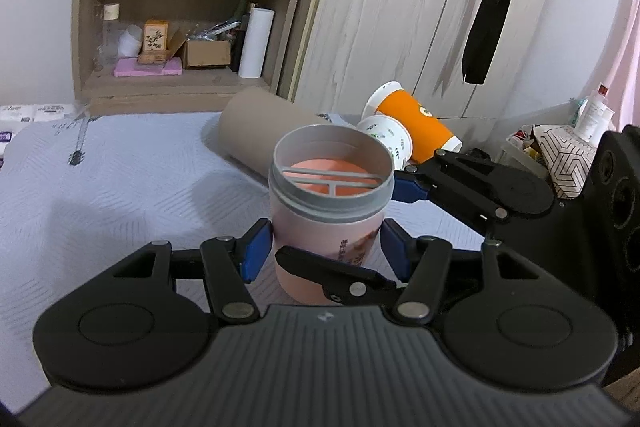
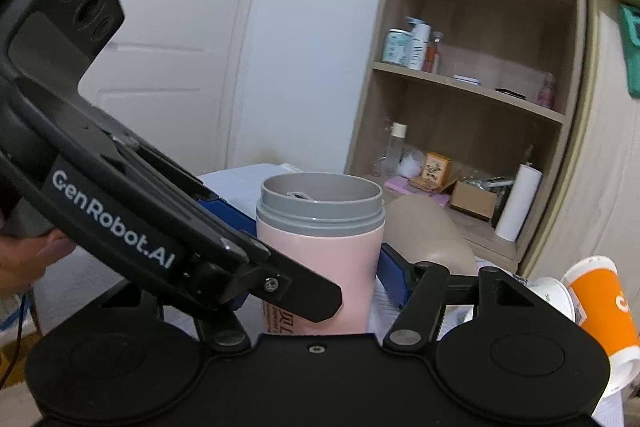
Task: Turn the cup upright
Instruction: 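Lower the upright pink cup onto the cloth and open the left gripper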
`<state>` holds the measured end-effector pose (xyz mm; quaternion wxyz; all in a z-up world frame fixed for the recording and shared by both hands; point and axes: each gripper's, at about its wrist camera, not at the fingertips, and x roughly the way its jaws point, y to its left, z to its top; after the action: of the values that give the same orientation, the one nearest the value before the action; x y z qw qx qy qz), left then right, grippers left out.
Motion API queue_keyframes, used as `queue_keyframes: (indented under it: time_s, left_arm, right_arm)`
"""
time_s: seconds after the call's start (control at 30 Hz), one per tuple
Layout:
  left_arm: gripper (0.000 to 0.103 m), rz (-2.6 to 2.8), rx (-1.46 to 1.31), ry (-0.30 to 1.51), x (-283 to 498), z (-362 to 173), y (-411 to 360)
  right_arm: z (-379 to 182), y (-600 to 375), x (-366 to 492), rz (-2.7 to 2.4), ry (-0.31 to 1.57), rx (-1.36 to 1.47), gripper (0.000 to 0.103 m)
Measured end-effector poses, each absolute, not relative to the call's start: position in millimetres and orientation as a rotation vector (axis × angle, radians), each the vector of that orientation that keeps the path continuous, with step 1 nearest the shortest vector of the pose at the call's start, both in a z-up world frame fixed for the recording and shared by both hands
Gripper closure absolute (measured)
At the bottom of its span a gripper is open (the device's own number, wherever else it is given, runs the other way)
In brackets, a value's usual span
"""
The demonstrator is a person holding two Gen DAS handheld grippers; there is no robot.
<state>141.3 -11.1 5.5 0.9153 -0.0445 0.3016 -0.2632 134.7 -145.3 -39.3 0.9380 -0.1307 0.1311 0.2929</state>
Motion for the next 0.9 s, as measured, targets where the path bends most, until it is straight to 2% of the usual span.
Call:
queue_keyframes:
  time_s: [0.47, 0.73, 0.9]
  left_arm:
    - [0.044, -0.528, 0.000, 0.597, 140, 6, -45]
    - [0.038, -0.522, -0.055, 0.632, 136, 1, -37]
    - [0.035, -0.527, -0.064, 0.636, 137, 0, -34]
  right_arm:
    - [-48, -168, 135, 0.573, 0.330, -0.204, 0.032]
    - [-53, -164, 129, 0.573, 0.335, -0.218, 0.033]
    - [-53, -165, 131, 0.569, 0.348, -0.214, 0.028]
